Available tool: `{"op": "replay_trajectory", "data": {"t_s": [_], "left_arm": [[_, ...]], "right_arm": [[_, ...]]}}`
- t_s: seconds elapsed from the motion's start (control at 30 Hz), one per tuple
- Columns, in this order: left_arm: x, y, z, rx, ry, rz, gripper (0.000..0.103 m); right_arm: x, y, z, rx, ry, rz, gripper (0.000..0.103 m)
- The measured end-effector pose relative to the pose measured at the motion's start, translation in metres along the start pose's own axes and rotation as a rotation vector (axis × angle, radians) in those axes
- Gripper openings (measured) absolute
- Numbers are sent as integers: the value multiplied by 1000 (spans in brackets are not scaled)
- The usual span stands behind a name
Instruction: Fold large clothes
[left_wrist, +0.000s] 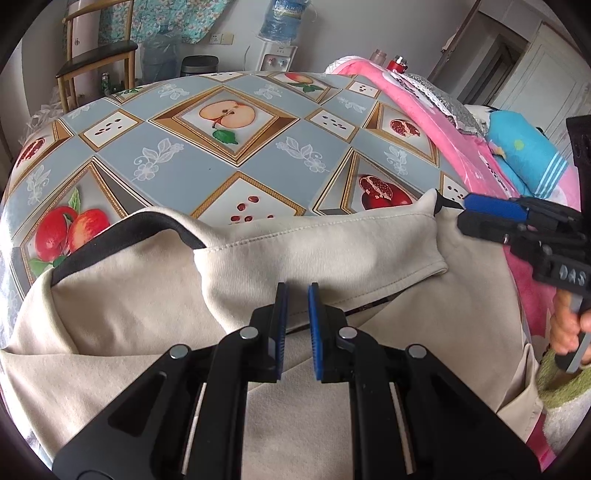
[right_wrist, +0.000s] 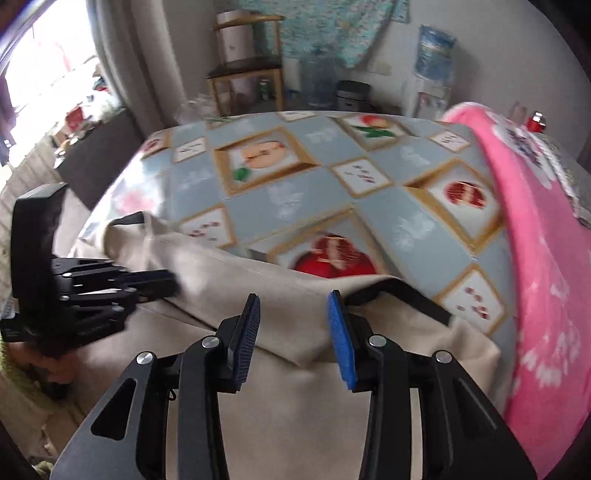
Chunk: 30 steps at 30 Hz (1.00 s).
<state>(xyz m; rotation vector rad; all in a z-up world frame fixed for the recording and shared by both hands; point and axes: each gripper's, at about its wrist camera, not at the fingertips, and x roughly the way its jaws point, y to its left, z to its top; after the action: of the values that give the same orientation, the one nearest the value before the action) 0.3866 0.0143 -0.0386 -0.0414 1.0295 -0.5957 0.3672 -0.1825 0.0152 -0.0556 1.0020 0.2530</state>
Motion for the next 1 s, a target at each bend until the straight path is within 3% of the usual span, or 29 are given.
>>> {"op": "replay_trajectory", "data": {"t_s": [0.13,0.2,0.33,0.43,0.53,0.67,0.83,1.0], "left_arm": [[-1,2,-2,-16,-9,-13,12],[-3,6,-2,-28,-5,-32,12],[-26,16,3,-77,-78,-94,12],[-27,15,15,-56,-86,-13,13],[-9,16,16,-38,-16,77,13],[-4,19,5,-56,-31,83,13],[-6,19,1,-38,-40,95,13],[-5,24,1,-54,-47,60,13]], "right_arm": [[41,23,1,-24,44,57,37],[58,27,-6,-28,72,34,37],[54,29,-11,-34,61,35,37],[54,32,-7,-37,85,20,37],[39,38,5,-39,42,19,37],[33,46,17,-47,-10,48,37],[58,48,12,-60,18,43,37],[54,48,6,-98,29,30,37]]}}
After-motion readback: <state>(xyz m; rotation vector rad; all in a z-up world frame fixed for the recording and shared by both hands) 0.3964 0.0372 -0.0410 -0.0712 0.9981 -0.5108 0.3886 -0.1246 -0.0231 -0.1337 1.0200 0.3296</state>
